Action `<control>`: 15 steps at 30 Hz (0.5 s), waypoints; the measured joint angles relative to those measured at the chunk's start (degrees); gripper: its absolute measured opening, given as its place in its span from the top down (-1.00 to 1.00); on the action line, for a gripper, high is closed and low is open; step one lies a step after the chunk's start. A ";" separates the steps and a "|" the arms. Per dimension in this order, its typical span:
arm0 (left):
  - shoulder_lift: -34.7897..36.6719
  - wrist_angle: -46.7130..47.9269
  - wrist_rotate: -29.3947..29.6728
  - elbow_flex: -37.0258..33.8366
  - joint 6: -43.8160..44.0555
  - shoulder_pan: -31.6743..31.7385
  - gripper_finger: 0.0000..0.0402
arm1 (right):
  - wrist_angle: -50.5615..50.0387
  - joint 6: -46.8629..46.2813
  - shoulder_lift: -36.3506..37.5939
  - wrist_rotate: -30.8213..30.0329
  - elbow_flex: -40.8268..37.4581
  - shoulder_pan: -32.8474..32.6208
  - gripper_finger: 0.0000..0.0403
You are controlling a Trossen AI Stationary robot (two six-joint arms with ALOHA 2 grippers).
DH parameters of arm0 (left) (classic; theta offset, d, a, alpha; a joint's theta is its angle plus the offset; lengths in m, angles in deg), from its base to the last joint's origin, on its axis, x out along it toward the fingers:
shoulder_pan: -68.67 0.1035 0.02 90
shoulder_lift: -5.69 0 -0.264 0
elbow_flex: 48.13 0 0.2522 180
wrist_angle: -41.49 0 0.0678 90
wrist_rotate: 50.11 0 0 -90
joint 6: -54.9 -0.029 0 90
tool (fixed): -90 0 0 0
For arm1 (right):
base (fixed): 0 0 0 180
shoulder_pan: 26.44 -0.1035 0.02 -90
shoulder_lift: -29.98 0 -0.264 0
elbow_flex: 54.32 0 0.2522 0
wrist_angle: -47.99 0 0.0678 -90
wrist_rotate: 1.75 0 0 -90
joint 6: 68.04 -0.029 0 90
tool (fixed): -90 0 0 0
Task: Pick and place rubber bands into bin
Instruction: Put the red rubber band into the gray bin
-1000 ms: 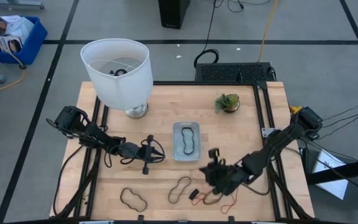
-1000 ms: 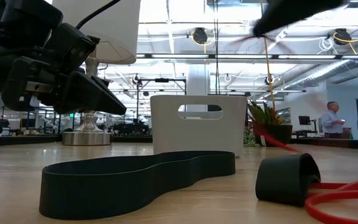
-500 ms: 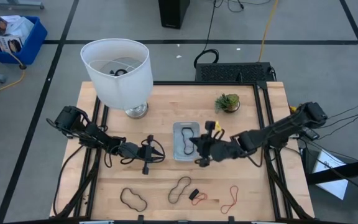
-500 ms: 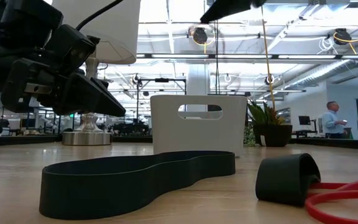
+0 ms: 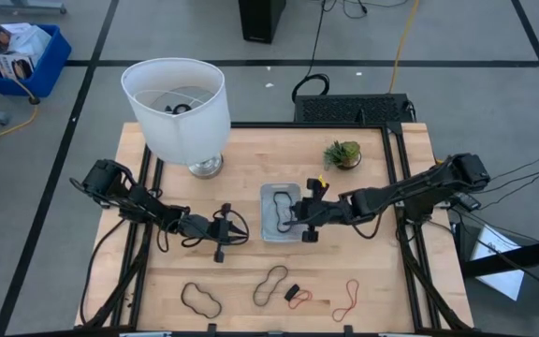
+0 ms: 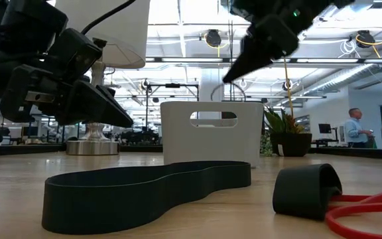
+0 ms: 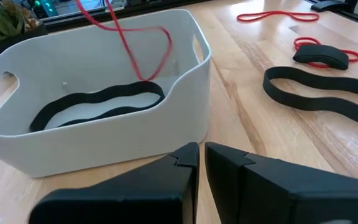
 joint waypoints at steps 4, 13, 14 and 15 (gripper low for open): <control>0.00 0.04 0.02 0.00 -0.01 0.02 0.82 | 0.27 -0.54 0.00 0.09 -1.79 0.36 1.00; 0.00 0.08 0.09 0.00 -0.02 0.02 0.82 | 5.05 1.43 0.00 4.50 -2.29 0.34 0.90; 0.00 0.16 0.09 0.00 -0.02 0.02 0.82 | 5.91 1.48 0.00 4.57 -2.29 0.34 0.86; 0.00 0.25 0.07 0.00 -0.02 0.02 0.82 | 6.54 1.50 0.00 4.59 -2.29 0.34 0.81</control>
